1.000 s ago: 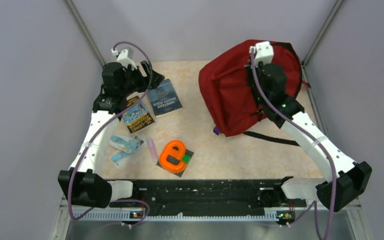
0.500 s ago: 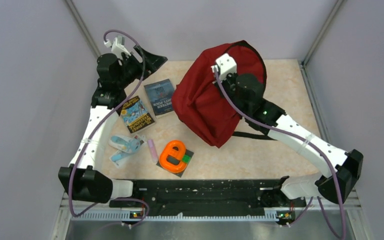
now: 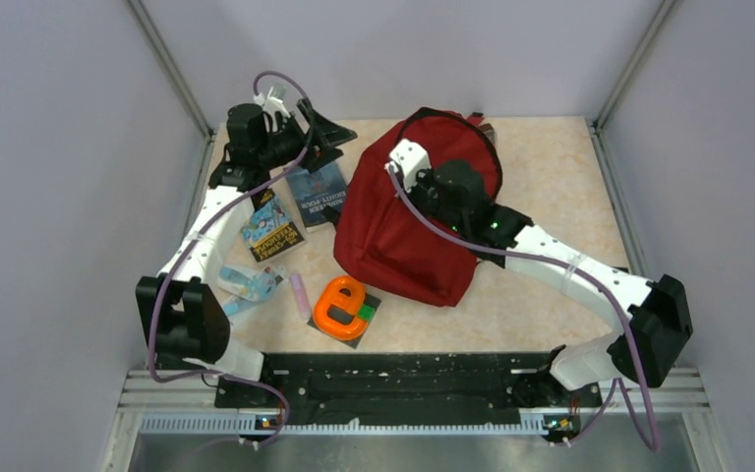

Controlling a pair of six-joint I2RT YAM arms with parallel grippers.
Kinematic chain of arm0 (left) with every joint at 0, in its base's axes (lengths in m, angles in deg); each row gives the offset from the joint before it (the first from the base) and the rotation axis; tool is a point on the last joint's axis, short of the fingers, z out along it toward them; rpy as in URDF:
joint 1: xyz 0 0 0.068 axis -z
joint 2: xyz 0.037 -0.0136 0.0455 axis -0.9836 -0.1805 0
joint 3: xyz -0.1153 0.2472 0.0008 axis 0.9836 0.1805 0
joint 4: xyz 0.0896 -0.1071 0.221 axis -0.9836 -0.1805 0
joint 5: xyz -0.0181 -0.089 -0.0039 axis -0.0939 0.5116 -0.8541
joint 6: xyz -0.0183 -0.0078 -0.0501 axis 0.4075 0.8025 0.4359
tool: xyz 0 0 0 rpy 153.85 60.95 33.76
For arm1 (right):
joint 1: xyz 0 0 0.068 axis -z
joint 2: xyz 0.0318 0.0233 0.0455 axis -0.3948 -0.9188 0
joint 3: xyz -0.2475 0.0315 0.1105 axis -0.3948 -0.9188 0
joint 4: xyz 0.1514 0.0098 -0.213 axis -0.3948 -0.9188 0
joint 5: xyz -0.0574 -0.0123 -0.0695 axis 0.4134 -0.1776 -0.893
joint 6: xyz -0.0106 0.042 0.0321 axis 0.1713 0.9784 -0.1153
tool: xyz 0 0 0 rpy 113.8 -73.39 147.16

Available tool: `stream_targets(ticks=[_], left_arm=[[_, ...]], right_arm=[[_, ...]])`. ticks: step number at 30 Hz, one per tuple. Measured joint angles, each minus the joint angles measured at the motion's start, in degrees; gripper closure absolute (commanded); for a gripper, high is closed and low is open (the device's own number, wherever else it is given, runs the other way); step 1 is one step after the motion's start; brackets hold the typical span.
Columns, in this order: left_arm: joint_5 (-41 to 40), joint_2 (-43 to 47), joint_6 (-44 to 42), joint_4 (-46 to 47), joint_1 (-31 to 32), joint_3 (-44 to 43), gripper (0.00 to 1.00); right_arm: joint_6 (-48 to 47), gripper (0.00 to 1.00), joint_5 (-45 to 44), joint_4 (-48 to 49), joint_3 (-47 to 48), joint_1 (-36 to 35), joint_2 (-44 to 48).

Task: Pack the student bag
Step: Place the student bag at the center of the board.

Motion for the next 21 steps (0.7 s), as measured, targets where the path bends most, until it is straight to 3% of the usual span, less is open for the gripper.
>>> stream_targets(ticks=[9, 21], left_arm=[[5.4, -4.6, 1.4, -1.9, 2.8, 0.0, 0.15], [2.0, -7.0, -4.9, -12.3, 5.3, -3.4, 0.13]], right_arm=[[-1.4, 1.0, 1.8, -0.5, 0.0, -1.7, -0.5], [-5.4, 1.0, -0.3, -2.1, 0.0, -5.1, -1.8]])
